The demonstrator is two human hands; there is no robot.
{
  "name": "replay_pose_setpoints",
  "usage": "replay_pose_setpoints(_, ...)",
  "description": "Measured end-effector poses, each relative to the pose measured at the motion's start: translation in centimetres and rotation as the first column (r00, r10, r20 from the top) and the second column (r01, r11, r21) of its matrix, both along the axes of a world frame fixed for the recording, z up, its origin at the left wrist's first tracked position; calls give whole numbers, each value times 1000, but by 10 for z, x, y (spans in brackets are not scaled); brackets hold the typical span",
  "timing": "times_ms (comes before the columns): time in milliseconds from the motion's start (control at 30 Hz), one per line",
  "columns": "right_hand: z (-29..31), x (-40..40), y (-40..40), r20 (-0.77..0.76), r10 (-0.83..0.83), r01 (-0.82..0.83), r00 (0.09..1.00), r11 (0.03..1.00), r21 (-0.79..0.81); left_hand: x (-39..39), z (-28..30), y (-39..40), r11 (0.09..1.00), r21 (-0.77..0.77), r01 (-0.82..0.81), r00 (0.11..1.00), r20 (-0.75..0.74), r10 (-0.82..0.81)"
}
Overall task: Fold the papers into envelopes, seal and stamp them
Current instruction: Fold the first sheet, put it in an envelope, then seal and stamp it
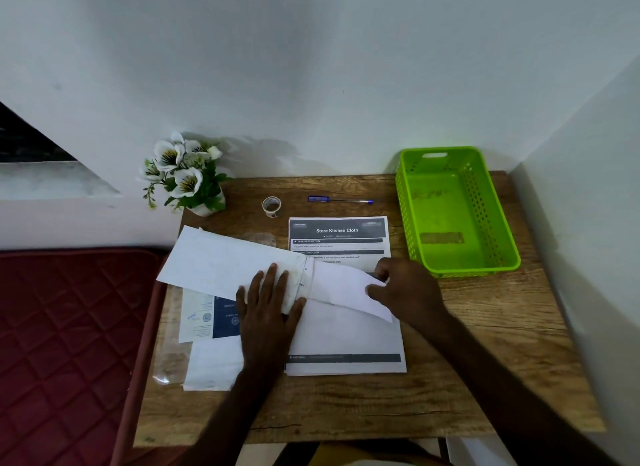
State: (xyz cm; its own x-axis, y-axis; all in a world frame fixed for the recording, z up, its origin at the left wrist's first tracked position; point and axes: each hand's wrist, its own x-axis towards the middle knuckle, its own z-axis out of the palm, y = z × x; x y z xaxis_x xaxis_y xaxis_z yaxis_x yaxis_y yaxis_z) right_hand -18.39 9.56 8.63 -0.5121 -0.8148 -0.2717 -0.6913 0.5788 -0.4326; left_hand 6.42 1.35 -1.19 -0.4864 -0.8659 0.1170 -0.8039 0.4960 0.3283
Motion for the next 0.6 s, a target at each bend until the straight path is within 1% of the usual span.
replay_pose_setpoints(33,-2,1,5,111,-68,73,991,997,-39,0,0,1,1000,-1,-15,1000,0,15)
replay_pose_setpoints(100,-5,4,13,319,-175,217,932,971,-102,1,0,1,999,12,-41,999,-3,41)
replay_pose_setpoints(167,-6,10,23,509,-266,380,819,915,-132,2,0,1,997,34,-68,998,4,68)
replay_pose_setpoints(200,-4,12,28,564,-291,440,772,886,-145,2,-1,1,996,44,-81,997,13,81)
replay_pose_setpoints(233,-1,14,33,580,-295,472,760,863,-179,2,-1,1,994,52,-93,995,24,92)
replay_pose_setpoints(333,13,15,48,538,-274,490,798,813,-314,4,1,3,991,72,-110,993,47,106)
replay_pose_setpoints(433,32,11,57,484,-270,489,833,769,-412,5,1,5,994,67,-86,995,62,82)
replay_pose_setpoints(500,40,7,61,470,-262,479,843,762,-435,6,1,5,994,80,-78,995,62,73)
replay_pose_setpoints(600,41,2,62,554,-234,497,799,776,-388,7,-1,5,994,87,-60,997,54,56)
